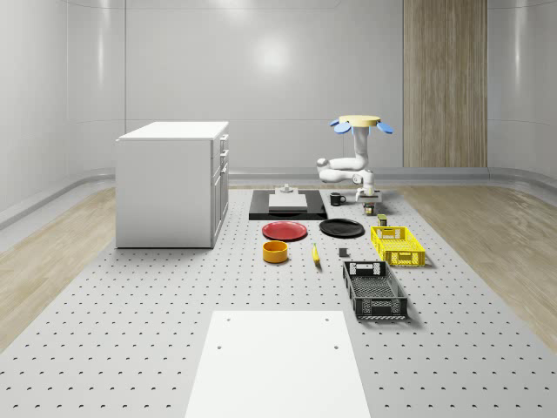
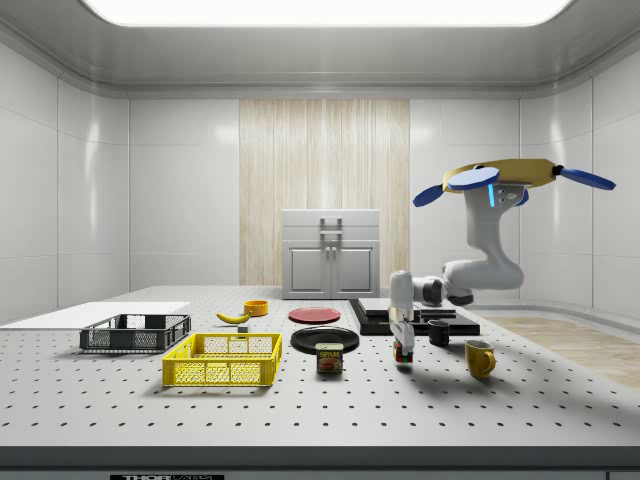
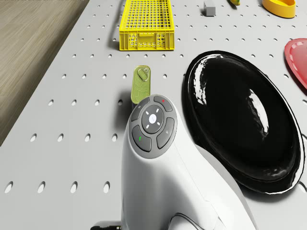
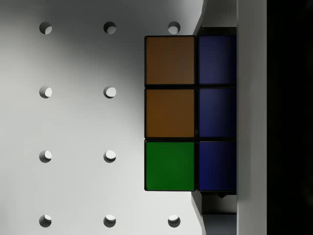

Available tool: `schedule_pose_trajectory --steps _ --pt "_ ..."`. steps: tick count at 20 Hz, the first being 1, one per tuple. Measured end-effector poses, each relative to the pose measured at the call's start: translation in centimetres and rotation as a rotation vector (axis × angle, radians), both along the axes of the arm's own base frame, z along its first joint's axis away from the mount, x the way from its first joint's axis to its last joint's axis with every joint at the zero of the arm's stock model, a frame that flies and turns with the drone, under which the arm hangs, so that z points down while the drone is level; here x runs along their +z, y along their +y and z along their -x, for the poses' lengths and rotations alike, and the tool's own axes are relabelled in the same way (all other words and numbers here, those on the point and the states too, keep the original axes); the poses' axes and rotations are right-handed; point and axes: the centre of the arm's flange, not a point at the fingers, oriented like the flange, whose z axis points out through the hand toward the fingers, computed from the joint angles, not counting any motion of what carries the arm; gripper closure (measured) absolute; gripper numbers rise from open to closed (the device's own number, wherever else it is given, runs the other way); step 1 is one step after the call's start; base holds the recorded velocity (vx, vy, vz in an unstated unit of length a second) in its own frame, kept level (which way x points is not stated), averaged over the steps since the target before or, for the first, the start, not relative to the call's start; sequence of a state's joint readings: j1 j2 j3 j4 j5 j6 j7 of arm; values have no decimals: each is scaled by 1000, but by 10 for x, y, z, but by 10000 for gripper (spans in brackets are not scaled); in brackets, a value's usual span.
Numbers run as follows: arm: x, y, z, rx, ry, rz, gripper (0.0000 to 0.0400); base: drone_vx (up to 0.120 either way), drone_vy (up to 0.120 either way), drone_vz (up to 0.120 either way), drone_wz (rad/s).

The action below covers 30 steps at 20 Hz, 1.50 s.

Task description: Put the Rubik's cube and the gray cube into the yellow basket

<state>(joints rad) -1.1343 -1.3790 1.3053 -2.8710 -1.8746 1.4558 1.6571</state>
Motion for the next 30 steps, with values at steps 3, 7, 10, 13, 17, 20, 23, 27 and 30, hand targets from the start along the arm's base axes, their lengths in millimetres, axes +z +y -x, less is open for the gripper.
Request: schedule_pose_trajectory --steps 3,7,10,13,17,20,23,27,30 --pt "-7 0 0 0 0 0 75 0 0 120 0" --pt "-12 0 0 0 0 0 75 0 0 120 0" --pt "-14 0 0 0 0 0 75 93 0 120 0" --pt "-15 0 0 0 0 0 75 120 0 80 0" --pt "-15 0 0 0 0 0 75 120 110 0 0" --pt "-15 0 0 0 0 0 75 120 93 0 0" --pt "-15 0 0 0 0 0 75 120 0 53 0" --pt "-15 0 0 0 0 0 75 120 0 40 0" --pt "-15 0 0 0 0 0 75 120 -13 0 0"
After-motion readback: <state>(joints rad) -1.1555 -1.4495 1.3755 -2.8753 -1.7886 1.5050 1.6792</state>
